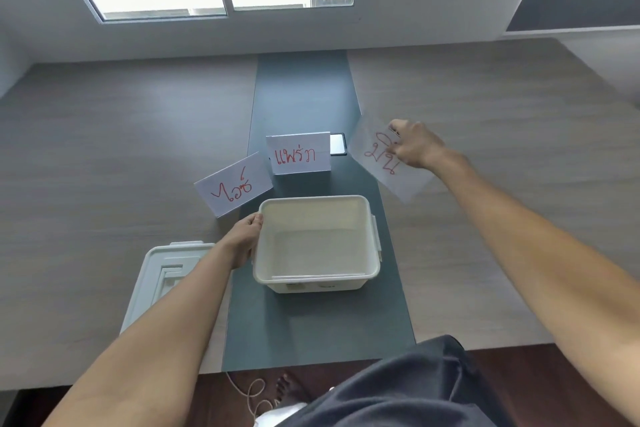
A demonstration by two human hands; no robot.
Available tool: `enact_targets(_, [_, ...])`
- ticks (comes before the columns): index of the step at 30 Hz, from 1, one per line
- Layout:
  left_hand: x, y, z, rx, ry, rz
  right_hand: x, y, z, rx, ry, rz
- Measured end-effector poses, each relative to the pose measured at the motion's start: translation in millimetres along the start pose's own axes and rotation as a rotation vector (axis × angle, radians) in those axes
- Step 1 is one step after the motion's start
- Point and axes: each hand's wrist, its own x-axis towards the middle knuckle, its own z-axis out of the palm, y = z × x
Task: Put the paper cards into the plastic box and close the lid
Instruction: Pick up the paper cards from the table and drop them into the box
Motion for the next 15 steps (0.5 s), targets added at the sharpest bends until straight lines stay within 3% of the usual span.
enact_targets(4, [-1, 0, 0, -0.02, 0.027, -0.007, -14, -51, -19, 0.048, -0.06, -0.179])
enact_targets(7, [-3, 0, -1, -0.048, 0.038, -0.018, -26, -79, -26, 0.08, -0.238, -0.282])
enact_targets(11, [-5, 2, -2, -0.085, 0.018, -0.048, -37, -99, -14, 0.147, -0.456, -0.287])
enact_targets(15, [-7, 3, -3, -0.126, -0.004, -0.067, -51, -110, 11, 0.003, -0.624, -0.283])
